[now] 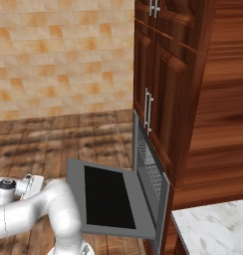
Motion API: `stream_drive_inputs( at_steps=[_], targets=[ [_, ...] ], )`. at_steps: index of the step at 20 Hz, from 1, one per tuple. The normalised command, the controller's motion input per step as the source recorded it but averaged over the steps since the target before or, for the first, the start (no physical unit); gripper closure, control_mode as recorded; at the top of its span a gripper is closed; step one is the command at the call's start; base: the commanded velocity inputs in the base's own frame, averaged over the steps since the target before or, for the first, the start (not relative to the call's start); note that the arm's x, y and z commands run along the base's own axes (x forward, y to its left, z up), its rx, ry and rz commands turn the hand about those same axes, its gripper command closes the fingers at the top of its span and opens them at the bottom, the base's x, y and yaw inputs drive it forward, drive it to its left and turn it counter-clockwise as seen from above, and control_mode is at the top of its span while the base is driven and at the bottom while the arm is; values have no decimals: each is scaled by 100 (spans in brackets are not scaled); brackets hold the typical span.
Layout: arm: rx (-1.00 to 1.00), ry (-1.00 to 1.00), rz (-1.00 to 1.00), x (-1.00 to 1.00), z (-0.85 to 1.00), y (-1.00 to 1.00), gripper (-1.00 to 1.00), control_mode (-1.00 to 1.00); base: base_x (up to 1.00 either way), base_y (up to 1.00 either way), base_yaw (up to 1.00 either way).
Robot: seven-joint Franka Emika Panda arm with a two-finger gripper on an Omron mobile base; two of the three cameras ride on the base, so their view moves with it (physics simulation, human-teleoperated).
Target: Place the fish on the top rack of the oven, and slide the tray back inside. Close the oven door.
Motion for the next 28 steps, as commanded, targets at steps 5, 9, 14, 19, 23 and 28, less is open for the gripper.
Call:
stream_drive_inputs(
  at_steps=[5, 9, 14, 19, 23, 28],
  targets=[
    [-9, 2, 0, 27, -55, 8, -100, -100, 0, 0, 0],
    [-8, 5, 0, 12, -43, -9, -100, -100, 0, 0, 0],
    [-5, 7, 0, 23, -37, -22, -100, -100, 0, 0, 0],
    [-5, 4, 0, 39, -46, -20, -100, -100, 0, 0, 0],
    [-11, 0, 0, 42, -71, -2, -100, -100, 0, 0, 0],
    [-14, -4, 0, 36, -96, 1, -100, -100, 0, 0, 0]
  ],
)
